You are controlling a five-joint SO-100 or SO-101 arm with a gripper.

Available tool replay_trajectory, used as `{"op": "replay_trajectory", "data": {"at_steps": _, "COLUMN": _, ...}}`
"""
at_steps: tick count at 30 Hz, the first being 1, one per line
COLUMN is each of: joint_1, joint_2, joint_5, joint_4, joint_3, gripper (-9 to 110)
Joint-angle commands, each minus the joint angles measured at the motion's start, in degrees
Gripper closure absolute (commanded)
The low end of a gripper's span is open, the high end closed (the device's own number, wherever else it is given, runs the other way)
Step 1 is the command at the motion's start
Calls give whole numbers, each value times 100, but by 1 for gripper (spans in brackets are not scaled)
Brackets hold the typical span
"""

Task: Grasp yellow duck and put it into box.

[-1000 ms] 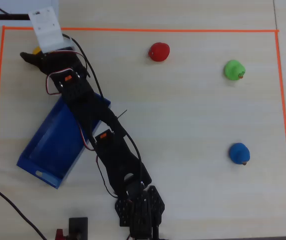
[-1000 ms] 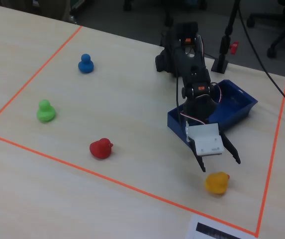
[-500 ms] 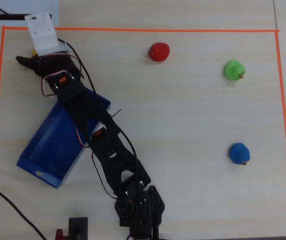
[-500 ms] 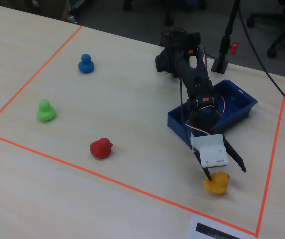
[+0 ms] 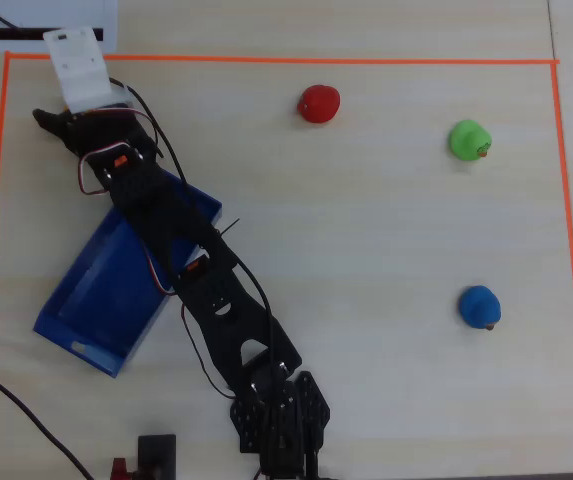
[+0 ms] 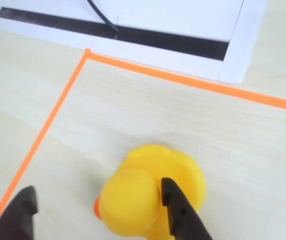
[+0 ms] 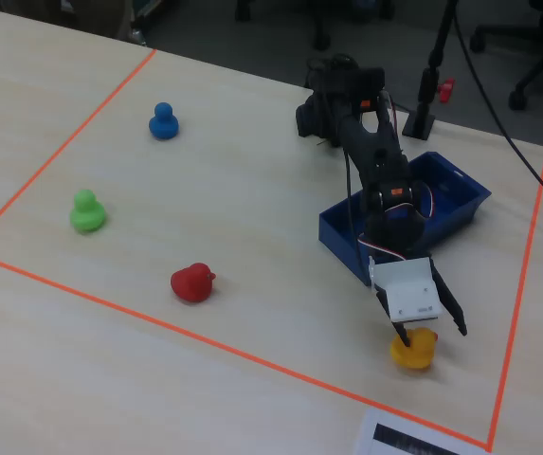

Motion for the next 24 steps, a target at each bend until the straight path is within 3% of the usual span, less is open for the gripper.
{"op": "replay_trajectory", "data": {"at_steps": 1, "joint_1": -9, "joint_2": 97, "joint_5": -44, "joint_4": -404, "joint_3": 211, "gripper": 76}}
{"op": "replay_trajectory", "data": {"at_steps": 9, "joint_1": 35, "joint_2": 26, "joint_5": -176, "joint_4": -738, "joint_3": 650, "gripper": 100}}
{"op": "replay_trajectory", "data": {"at_steps": 15, "joint_1": 123, "joint_2": 167, "joint_5": 79, "joint_4": -659, "joint_3": 475, "gripper": 101}}
{"op": "replay_trajectory", "data": {"at_steps": 20, "joint_1": 369, "joint_2": 905, "joint_5": 580, "joint_4": 492, "joint_3": -413, "gripper": 101}}
{"op": "replay_trajectory", "data": {"at_steps": 24, "joint_1": 624, "joint_2": 1793, "joint_5": 993, "joint_4": 2162, "joint_3": -1477, "gripper": 101}}
